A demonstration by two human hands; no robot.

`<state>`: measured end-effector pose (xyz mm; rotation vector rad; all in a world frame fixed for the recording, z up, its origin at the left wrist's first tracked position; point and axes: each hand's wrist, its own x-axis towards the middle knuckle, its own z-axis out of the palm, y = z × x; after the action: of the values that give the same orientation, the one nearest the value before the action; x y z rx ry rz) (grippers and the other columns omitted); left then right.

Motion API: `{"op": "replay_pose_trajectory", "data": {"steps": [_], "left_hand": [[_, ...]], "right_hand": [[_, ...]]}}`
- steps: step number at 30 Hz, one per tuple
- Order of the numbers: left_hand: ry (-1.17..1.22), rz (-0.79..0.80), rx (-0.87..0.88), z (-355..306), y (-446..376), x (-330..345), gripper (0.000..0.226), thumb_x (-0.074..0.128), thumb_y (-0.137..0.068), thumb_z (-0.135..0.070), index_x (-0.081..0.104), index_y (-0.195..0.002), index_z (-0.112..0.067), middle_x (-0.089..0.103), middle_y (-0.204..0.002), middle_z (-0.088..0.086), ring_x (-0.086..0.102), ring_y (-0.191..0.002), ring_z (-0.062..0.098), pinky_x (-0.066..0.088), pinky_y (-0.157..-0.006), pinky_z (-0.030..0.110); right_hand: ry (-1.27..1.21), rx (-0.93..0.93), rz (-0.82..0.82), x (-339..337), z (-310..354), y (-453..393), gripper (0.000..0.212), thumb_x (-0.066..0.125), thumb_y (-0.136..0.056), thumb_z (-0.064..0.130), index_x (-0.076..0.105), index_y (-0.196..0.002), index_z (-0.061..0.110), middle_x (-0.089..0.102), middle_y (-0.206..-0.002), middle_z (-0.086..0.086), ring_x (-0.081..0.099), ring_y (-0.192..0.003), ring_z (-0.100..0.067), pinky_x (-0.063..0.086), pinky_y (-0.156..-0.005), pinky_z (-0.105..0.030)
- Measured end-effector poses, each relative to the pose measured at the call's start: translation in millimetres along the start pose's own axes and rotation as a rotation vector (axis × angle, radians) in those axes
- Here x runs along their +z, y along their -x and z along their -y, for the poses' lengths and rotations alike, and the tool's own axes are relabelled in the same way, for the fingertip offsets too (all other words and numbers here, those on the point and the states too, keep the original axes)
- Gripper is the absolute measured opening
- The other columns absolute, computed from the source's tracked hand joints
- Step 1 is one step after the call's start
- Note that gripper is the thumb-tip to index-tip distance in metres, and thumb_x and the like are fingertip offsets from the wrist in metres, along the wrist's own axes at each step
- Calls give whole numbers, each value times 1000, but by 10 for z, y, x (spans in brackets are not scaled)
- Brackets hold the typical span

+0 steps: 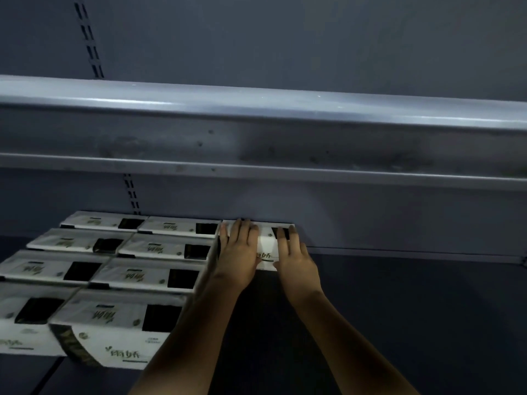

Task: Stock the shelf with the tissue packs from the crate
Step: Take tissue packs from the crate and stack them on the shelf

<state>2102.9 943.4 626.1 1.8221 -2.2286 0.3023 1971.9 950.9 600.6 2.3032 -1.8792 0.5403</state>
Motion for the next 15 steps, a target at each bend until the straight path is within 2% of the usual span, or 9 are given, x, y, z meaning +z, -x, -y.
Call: {"op": "replay_pose_trajectory", "data": {"steps": [2, 4, 7, 10, 12, 15], "left_hand": [[-18, 15, -1, -6, 3, -12, 71, 51, -94, -33, 10, -149, -12, 10, -156, 7, 1, -145, 23, -10, -114, 47], [-52, 21, -2, -22, 5, -31, 72, 50, -94, -35, 9, -149, -11, 10, -156, 8, 2, -145, 24, -8, -114, 47], [-111, 45, -25, -83, 37, -70, 74, 49, -95, -31, 5, -149, -8, 6, -157, 12, 0, -145, 27, -8, -114, 46], [-169, 42, -52, -181, 115, -115, 80, 50, -94, -28, -3, -149, -3, 0, -157, 16, -5, -145, 30, -9, -114, 46], [-154, 29, -35, -252, 215, -139, 80, 48, -95, -26, -6, -149, -3, -2, -158, 16, -6, -145, 30, -9, -114, 44], [-106, 15, 33, -324, 404, -161, 75, 46, -93, -23, 0, -150, -6, 6, -157, 14, 1, -145, 29, -6, -116, 42]], "right_hand": [[11, -17, 16, -47, -3, -8, 79, 55, -94, 19, 0, -150, 14, -2, -157, -15, 29, -135, -25, 38, -103, -29], [21, -17, 6, -62, 8, -5, 79, 54, -95, 19, -2, -150, 15, -3, -157, -14, 26, -136, -26, 33, -107, -31], [37, 2, 6, -85, 26, 47, 81, 54, -94, 22, -3, -150, 15, -4, -157, -15, 13, -142, -30, 15, -115, -40], [103, -9, -9, -141, 33, 151, 81, 51, -94, 26, -7, -150, 14, -8, -157, -14, 0, -144, -31, 3, -116, -45], [127, -24, -11, -179, 33, 246, 78, 51, -94, 26, -1, -151, 13, -5, -157, -15, 3, -144, -33, 5, -115, -47], [180, -11, -58, -260, 52, 423, 70, 57, -89, 27, 22, -148, 11, 16, -155, -16, 20, -140, -33, 19, -113, -49]]}}
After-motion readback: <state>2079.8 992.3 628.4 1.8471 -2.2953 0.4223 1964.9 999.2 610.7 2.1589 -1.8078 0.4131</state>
